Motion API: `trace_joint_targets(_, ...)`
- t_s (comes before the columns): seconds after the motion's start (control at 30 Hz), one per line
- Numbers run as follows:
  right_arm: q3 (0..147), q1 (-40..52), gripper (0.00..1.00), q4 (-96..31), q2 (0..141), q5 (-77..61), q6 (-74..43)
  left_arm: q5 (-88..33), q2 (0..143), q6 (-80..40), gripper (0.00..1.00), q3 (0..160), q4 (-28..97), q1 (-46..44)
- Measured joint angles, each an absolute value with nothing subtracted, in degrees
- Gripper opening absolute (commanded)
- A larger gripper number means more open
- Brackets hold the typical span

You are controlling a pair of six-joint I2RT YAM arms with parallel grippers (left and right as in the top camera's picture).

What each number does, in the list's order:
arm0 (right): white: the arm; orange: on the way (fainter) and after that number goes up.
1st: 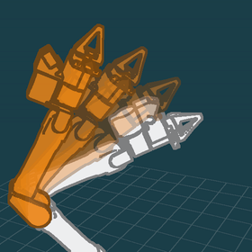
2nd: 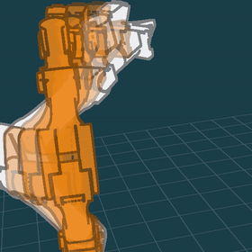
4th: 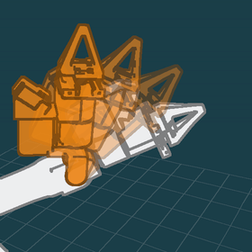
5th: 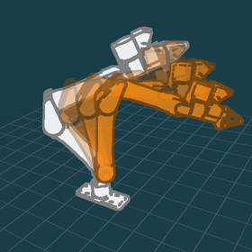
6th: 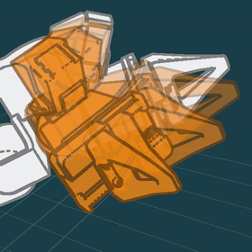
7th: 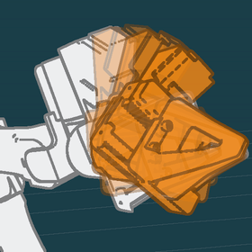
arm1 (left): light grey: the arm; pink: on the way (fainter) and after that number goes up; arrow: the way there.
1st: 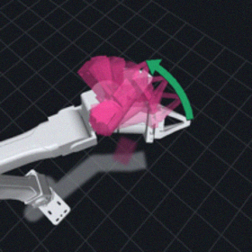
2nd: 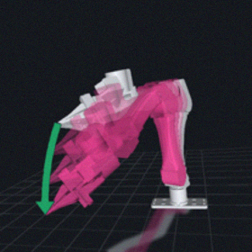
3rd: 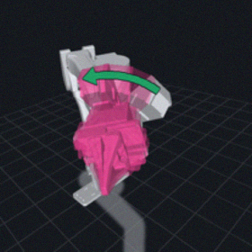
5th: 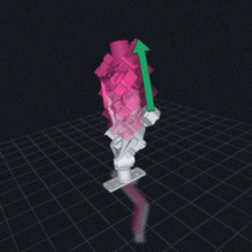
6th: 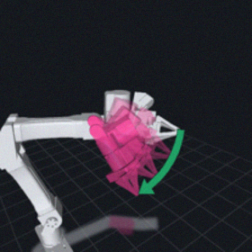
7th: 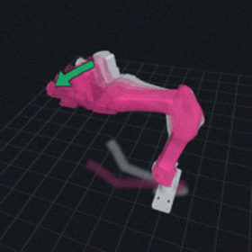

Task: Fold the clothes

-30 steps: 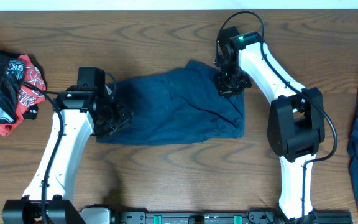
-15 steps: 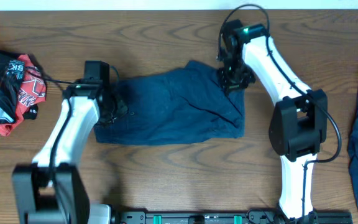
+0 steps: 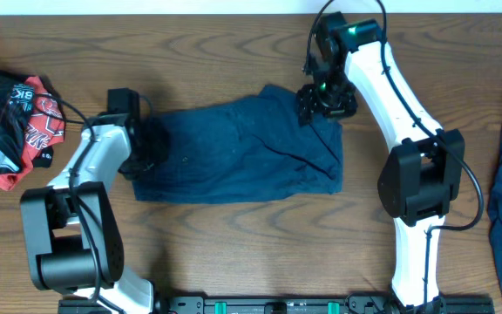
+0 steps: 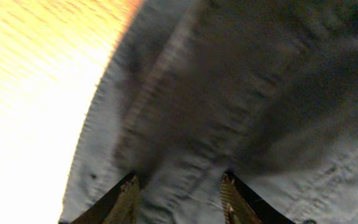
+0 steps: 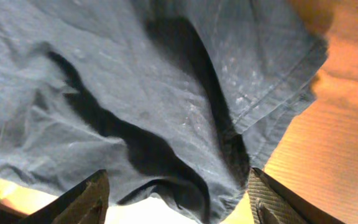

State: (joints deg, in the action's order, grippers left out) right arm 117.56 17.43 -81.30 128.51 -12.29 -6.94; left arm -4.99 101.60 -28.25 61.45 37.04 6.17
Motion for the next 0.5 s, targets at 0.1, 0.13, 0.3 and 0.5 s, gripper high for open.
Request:
trace_joint_targets(0.1,114.4,17.4,0.69,-79.5,128.5,-12.6,-7.7,-6.4,101.6,-28.3,0.45,61.5,37.0,8.3)
trace_joint_targets(0.13,113.3,17.4,0.68,-78.8,128.5,-12.7,-7.9,-6.9,101.6,-28.3,0.45,61.5,37.0,8.8)
trace_joint_targets(0.3,107.4,16.6,0.66,-74.6,128.5,-13.1,-8.7,-8.6,101.6,-28.3,0.45,61.4,37.0,10.8)
trace_joint_targets(0.5,106.2,13.2,0.67,-72.7,128.6,-11.9,-8.9,-9.3,101.6,-28.3,0.45,61.5,37.1,10.9)
